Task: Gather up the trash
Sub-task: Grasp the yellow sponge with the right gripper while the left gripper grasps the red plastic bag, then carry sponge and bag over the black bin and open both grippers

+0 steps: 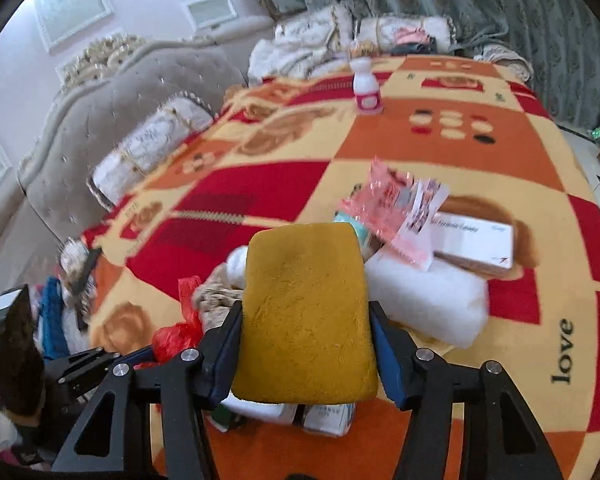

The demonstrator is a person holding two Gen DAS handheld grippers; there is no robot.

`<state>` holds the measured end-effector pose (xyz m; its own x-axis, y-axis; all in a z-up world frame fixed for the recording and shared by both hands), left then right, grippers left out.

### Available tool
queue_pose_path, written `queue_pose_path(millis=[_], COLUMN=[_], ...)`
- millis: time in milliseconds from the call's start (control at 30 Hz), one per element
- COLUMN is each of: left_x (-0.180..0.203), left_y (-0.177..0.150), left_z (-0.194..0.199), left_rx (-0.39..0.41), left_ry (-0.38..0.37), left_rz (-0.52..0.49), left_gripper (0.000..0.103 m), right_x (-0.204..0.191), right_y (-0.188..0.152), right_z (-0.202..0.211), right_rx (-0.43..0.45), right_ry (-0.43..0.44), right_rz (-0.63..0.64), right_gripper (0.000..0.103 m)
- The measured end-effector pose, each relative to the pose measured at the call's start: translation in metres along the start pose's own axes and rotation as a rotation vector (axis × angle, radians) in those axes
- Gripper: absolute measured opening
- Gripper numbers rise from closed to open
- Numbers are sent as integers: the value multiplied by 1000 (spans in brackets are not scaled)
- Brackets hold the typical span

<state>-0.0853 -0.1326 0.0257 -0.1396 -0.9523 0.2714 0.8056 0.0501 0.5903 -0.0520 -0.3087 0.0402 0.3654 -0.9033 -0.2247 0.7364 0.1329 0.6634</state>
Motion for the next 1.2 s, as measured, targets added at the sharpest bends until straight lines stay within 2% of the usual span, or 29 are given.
queue_pose_path(millis=[67, 200, 367, 600, 900, 1200], left_x=[5, 21, 65, 160, 265, 350], left_y=[6, 17, 26, 15, -12, -37], left_z=[14, 32, 37, 15, -15, -43], left_rx=[23, 41, 48, -11, -86, -174], left_ry=[-17, -72, -132, -234, -302, -419], left_rz=[-7, -12, -68, -189, -323, -360], left_gripper=[22, 22, 22, 22, 22, 22], right_x=[1, 6, 32, 98, 182, 255], right_y=[0, -6, -22, -55, -111, -168], right_z=[16, 41, 73, 124, 191, 237], right_rx=[25, 51, 78, 100, 109, 101], right_ry=[15, -17, -78, -198, -370, -497], right_rz=[-3, 20, -7, -119, -265, -418], right_gripper=[57, 57, 57, 57, 57, 57])
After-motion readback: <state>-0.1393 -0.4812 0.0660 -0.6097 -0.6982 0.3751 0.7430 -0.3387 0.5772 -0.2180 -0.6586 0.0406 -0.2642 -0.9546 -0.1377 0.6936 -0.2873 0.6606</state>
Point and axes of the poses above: each gripper's, at about its wrist camera, not at the fingertips, and z roughly against the way its jaws point, x to its right, y to its top, the point moved 6 cm from there along -z, roughly the way its jaws point, and after that the axes turned 9 degrees about z, right-handed, at the moved point
